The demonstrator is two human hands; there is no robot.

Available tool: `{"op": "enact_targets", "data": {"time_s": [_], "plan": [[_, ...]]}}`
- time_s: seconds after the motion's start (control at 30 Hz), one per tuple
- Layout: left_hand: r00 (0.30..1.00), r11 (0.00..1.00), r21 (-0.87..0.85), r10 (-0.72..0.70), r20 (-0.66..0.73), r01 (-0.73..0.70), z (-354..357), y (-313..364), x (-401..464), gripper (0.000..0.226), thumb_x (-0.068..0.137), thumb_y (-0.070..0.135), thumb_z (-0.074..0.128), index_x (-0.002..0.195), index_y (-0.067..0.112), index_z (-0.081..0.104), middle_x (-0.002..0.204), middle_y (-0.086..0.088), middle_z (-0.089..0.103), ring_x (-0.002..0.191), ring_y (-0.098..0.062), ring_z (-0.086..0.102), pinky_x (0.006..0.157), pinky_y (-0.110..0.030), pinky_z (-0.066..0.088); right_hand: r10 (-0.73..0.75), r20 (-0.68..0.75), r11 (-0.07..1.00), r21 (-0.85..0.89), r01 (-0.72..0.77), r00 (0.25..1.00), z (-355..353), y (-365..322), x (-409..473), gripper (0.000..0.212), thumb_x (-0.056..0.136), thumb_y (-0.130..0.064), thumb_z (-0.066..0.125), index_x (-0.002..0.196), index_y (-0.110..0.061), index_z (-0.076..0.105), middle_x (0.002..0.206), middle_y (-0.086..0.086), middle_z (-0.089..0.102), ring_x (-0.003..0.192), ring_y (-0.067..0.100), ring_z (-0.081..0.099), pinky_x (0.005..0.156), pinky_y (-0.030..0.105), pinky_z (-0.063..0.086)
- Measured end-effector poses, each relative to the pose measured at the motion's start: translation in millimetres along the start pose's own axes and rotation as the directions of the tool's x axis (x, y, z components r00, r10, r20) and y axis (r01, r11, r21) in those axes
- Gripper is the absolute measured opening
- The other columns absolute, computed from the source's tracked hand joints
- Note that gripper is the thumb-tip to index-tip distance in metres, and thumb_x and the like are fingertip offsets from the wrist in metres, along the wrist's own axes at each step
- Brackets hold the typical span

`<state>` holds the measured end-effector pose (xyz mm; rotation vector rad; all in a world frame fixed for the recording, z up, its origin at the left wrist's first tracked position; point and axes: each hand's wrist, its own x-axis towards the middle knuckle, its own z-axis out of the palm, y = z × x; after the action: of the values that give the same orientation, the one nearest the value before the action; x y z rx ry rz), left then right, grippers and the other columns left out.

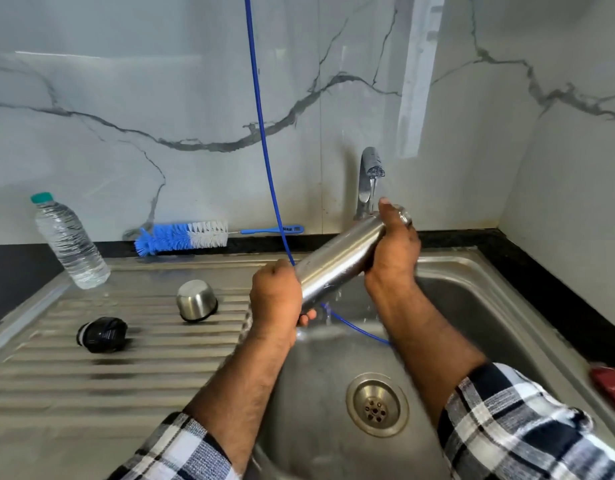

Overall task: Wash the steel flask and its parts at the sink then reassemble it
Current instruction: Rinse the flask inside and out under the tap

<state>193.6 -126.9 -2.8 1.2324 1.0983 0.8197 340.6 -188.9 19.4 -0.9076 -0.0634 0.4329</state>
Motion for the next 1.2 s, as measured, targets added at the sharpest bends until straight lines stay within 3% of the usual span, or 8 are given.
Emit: {"op": "enact_targets", "data": {"time_s": [0.07,0.2,0.27,0.37,0.47,0.87,1.03,1.2], "plan": [[0.95,0.941,0.146,0.312,-0.026,-0.305,-5,-2,7,0.026,0.101,0.032,0.046,0.085,0.016,0.06,0.085,-0.015,0.067,0.063,-0.037,0.066,0.038,-0.031,0.048,0.096,0.003,0.994,-0.046,-0.096,0.995,-4,-12,11,0.032,0.077,-0.024,0.085,0.104,-0.009,0.075,0.103,0.02,0.076,0.094,0.039,0.075,0.09,0.057,0.063],[0.597,0.516,0.387,0.793,0.122,-0.764,-17,-7,20,0.03,0.099,0.041,0.047,0.078,0.019,0.044,0.057,0.005,0.048,0.055,-0.023,0.046,0.052,-0.037,0.043,0.367,0.075,0.93,-0.064,-0.363,0.927,-25,-28,27,0.034,0.077,-0.015,0.081,0.106,-0.01,0.066,0.089,0.013,0.07,0.084,0.033,0.072,0.09,0.054,0.062],[0.691,0.62,0.342,0.71,0.136,-0.706,-13,-9,17,0.031,0.1,0.042,0.049,0.08,0.017,0.048,0.06,0.004,0.05,0.056,-0.022,0.051,0.05,-0.038,0.05,0.352,0.059,0.935,0.015,-0.354,0.934,-30,-26,30,0.036,0.078,-0.022,0.086,0.106,-0.012,0.066,0.082,0.011,0.072,0.074,0.031,0.073,0.081,0.05,0.064],[0.976,0.971,0.135,0.183,0.116,-0.198,2,-5,-1,0.023,0.104,0.034,0.048,0.095,0.017,0.061,0.086,-0.01,0.067,0.056,-0.03,0.066,0.04,-0.034,0.052,0.239,0.044,0.962,0.124,-0.243,0.97,-23,-18,24,0.05,0.076,-0.04,0.09,0.112,-0.011,0.069,0.085,0.01,0.075,0.077,0.028,0.075,0.079,0.046,0.065],[0.974,0.985,-0.036,-0.159,0.164,0.167,14,-7,-16,0.03,0.105,0.031,0.042,0.11,0.011,0.063,0.089,-0.023,0.07,0.043,-0.029,0.06,0.037,-0.024,0.044,0.201,0.008,0.979,0.031,-0.201,0.98,-10,-2,12,0.064,0.074,-0.056,0.089,0.117,-0.012,0.072,0.105,0.014,0.081,0.095,0.035,0.079,0.088,0.053,0.064],[0.984,1.0,-0.019,-0.019,0.177,0.023,10,-10,0,0.062,0.107,0.064,0.039,0.098,0.008,0.065,0.099,-0.016,0.074,0.085,-0.038,0.077,0.064,-0.047,0.064,0.037,0.107,0.839,-0.543,0.027,0.994,-19,-9,-8,0.06,0.076,-0.023,0.093,0.126,-0.011,0.063,0.103,0.017,0.077,0.085,0.037,0.077,0.076,0.057,0.066],[0.992,0.993,-0.089,0.088,0.092,-0.08,2,-11,12,0.057,0.102,0.062,0.053,0.103,0.007,0.066,0.096,-0.012,0.074,0.076,-0.026,0.074,0.057,-0.04,0.062,-0.044,0.357,0.316,-0.881,0.352,0.933,-53,-44,-15,0.076,0.063,-0.036,0.099,0.131,-0.028,0.064,0.11,-0.005,0.072,0.093,0.016,0.071,0.081,0.035,0.058],[0.959,0.976,0.015,0.21,0.189,-0.216,18,-21,4,0.033,0.097,0.049,0.07,0.099,0.017,0.062,0.105,-0.011,0.073,0.075,-0.023,0.075,0.055,-0.038,0.062,-0.051,0.42,0.061,-0.904,0.423,0.906,-56,-46,-24,0.09,0.06,-0.04,0.101,0.138,-0.027,0.058,0.121,-0.007,0.07,0.099,0.014,0.067,0.086,0.032,0.055]]}}
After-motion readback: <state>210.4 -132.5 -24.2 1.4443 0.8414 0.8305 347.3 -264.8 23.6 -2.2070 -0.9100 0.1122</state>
